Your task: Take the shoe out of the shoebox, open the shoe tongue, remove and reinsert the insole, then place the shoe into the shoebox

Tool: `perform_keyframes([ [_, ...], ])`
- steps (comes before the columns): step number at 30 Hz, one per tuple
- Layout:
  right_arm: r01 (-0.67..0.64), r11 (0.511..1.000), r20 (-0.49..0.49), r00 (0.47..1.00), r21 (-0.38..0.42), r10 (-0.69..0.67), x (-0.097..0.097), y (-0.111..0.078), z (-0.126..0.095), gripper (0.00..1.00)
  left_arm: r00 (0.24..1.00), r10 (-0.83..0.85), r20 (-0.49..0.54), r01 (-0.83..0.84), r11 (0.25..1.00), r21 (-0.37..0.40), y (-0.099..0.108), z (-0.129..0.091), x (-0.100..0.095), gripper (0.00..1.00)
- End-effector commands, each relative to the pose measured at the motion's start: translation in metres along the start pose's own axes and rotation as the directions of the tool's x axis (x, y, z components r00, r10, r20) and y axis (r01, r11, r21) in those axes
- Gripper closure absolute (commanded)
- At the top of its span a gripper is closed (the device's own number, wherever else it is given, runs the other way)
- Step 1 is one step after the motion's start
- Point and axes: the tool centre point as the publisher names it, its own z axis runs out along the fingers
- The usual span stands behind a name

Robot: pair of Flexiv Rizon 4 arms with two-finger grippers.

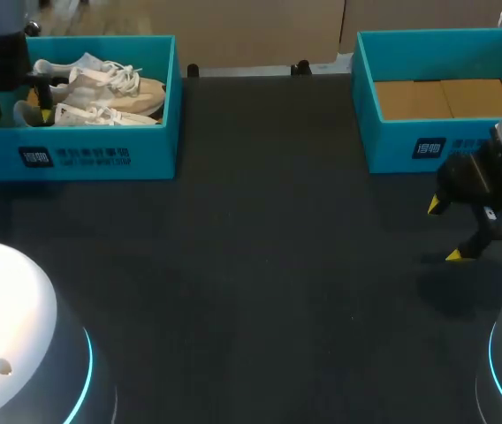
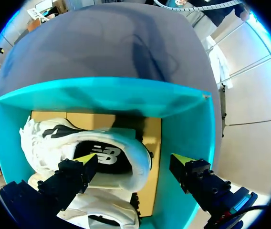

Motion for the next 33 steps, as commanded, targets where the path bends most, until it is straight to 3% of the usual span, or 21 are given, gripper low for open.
perform_keyframes([
  [1,0.001,1.000,0.002,1.000,0.002,-0.001,0.001,0.000,0.000,0.00,1.000,0.002,0.004,-0.002,1.000,0.006,0.007,0.007,0.000,0.00],
  [16,0.001,1.000,0.002,1.000,0.002,-0.001,0.001,0.000,0.000,0.00,1.000,-0.013,0.003,0.013,1.000,0.022,0.007,0.026,-0.001,0.01],
  [33,0.001,1.000,0.002,1.000,0.002,-0.001,0.001,0.000,0.000,0.00,1.000,-0.027,0.007,0.027,1.000,-0.007,0.003,0.040,0.006,0.28],
])
